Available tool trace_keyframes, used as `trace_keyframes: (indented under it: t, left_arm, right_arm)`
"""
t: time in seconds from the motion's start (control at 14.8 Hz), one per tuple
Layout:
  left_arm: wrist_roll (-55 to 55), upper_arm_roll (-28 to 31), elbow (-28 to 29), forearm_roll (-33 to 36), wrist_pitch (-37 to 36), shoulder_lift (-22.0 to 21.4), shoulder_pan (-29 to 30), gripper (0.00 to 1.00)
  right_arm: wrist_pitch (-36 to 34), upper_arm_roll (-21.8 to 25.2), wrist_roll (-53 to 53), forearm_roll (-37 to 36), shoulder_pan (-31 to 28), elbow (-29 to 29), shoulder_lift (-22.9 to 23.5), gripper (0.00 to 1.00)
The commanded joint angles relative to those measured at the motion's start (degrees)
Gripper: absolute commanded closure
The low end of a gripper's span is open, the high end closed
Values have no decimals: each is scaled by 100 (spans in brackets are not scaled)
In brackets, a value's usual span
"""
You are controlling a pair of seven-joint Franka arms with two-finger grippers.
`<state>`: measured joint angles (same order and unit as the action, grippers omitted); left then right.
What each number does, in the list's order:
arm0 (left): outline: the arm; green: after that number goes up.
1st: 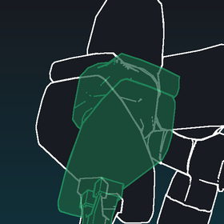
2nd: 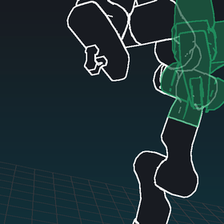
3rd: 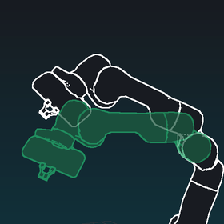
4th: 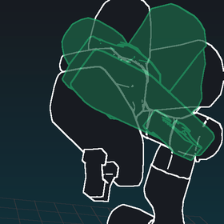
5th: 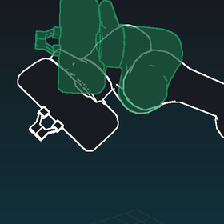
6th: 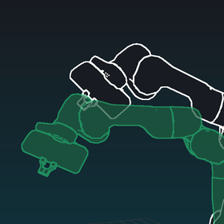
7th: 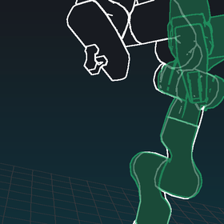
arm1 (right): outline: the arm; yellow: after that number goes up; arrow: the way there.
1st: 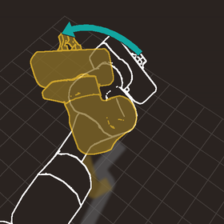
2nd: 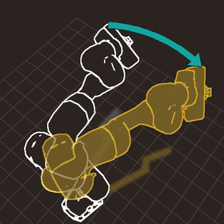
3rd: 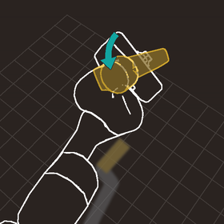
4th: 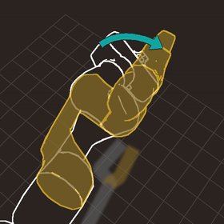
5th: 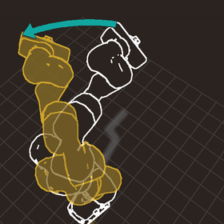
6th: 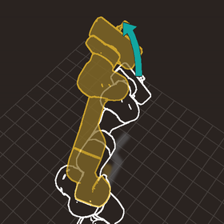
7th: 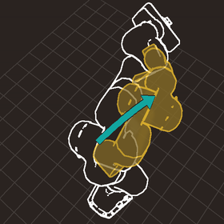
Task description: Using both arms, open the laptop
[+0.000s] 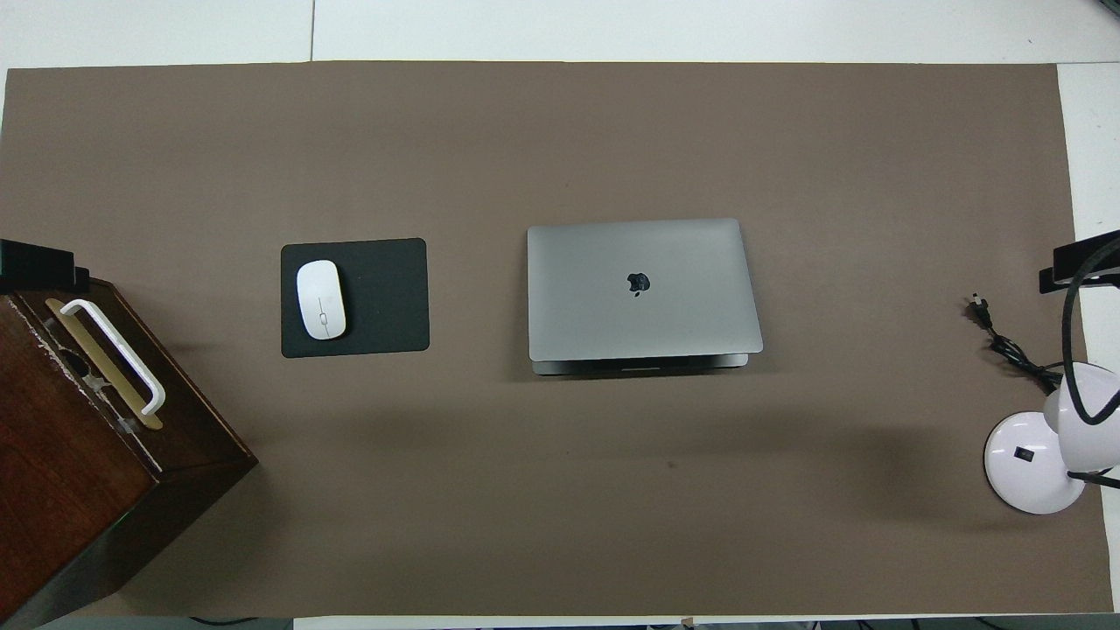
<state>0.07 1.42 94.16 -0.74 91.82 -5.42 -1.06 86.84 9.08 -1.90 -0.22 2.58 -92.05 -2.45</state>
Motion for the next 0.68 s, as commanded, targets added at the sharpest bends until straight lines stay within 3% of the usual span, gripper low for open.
trace_keyframes:
  t: [0.0, 0.27, 0.34, 0.41, 0.47, 0.54, 0.61]
  left_arm:
    - [-16, -54, 32, 83, 65, -20, 36, 0]
    - [-16, -46, 32, 83, 73, -20, 44, 0]
    - [-16, -46, 76, 83, 99, -29, 44, 5]
    - [-16, -46, 85, 83, 108, -29, 44, 58]
    - [-16, -46, 85, 83, 109, -29, 44, 94]
    - [2, -46, 85, 83, 109, -29, 44, 100]
    - [2, -46, 85, 83, 109, -29, 44, 100]
  right_arm:
    - [149, -3, 217, 119, -47, -208, -141, 0]
    - [167, -3, 208, 127, -47, -278, -141, 0]
    - [158, -3, 217, 127, -47, -278, -150, 0]
    - [158, -3, 217, 127, -47, -278, -150, 0]
    - [158, -3, 217, 127, -47, -296, -150, 0]
    - [158, -3, 226, 127, -47, -305, -150, 0]
    - [158, 6, 295, 127, -47, -313, -150, 0]
